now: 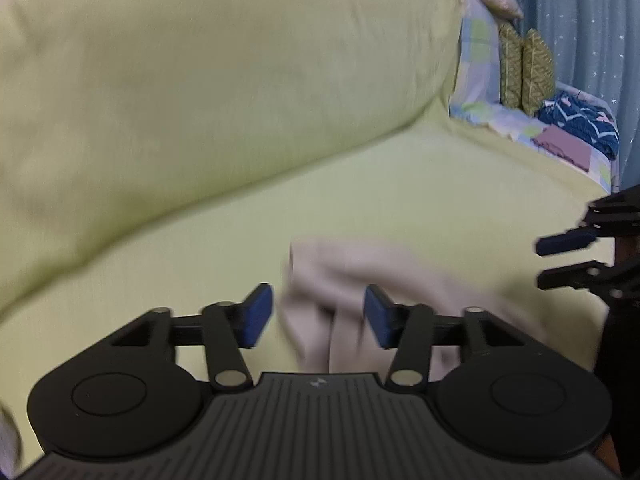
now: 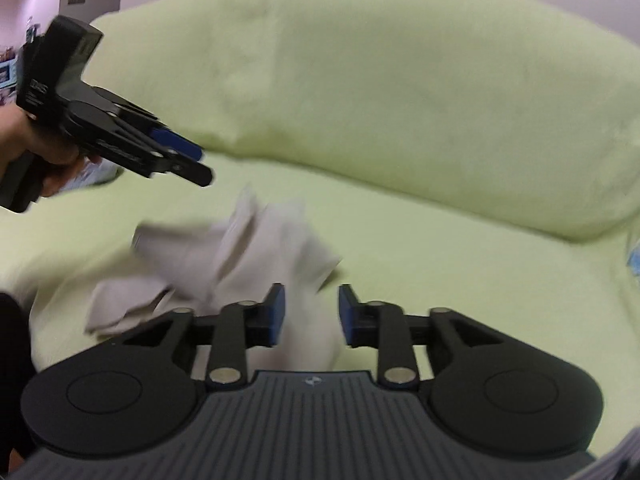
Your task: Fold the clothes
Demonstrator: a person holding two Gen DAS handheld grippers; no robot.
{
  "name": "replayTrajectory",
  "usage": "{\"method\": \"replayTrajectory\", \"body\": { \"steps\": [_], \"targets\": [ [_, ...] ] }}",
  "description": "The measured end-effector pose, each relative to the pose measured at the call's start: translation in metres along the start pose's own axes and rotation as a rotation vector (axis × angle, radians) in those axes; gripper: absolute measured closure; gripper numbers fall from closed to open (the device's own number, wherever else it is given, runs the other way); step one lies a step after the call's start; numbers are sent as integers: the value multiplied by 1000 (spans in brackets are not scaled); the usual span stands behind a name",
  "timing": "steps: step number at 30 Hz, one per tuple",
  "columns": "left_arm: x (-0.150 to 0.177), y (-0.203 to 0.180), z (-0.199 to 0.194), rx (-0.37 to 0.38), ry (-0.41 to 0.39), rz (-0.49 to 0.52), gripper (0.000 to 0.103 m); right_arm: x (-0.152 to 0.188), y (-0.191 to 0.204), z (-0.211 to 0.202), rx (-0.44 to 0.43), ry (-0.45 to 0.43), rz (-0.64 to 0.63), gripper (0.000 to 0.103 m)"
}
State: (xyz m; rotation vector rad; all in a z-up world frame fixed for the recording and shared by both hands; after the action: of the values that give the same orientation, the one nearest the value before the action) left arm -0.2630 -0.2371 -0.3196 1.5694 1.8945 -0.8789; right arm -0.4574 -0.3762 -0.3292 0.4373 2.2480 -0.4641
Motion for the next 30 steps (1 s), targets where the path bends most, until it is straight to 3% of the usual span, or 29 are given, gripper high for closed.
{"method": "replayTrajectory", "body": {
  "steps": [2,4,7,8,9,10,11,13,17,20,21,23,26,30],
  "targets": [
    [14,4,-8,33,8,-18,28,2,11,4,-62,26,1,67],
    [33,7,-7,60,29,-30,26,-3,23,4,-86,13,-31,44],
    [37,11,5,46,54,-46,29,-15,37,23,-97,14,-90,40],
    [33,10,13,51,60,-40,39,-18,44,40,-94,28,-104,42],
    [27,8,21,59,67,-32,69,-18,48,53,-83,48,-121,60],
    [21,7,30,67,73,-23,91,-20,48,65,-58,78,-149,96],
    [16,5,38,75,80,-15,99,-23,48,73,-48,82,-140,98],
    [1,2,52,79,71,4,100,-26,32,63,-21,42,-68,99],
    [-48,1,76,49,-28,29,100,-26,-5,33,124,-41,58,99],
    [-84,-1,99,31,-82,23,95,-13,-45,-2,301,-73,215,99],
    [-92,-2,103,30,-89,11,76,-8,-53,-8,344,-67,240,99],
    [-102,-4,106,23,-100,1,49,12,-70,-21,436,-7,300,98],
    [-89,-3,89,0,-99,16,45,48,-88,-34,514,126,388,91],
    [-32,11,60,-67,-6,-22,35,54,-63,-49,469,84,365,75]
  ]
}}
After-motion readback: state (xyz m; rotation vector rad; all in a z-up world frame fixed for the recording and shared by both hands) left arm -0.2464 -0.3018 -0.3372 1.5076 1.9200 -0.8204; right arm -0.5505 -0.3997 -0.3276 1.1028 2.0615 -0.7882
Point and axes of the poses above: each gripper's, at about its wrist camera, not at the fingertips, and z roughly the way its jaws point, y to its left, x to its underside, the point moved 1 cm from there along z, roughly the way its jaws point, and after that the axes turned 10 degrees about -z, right-handed, at the moved point
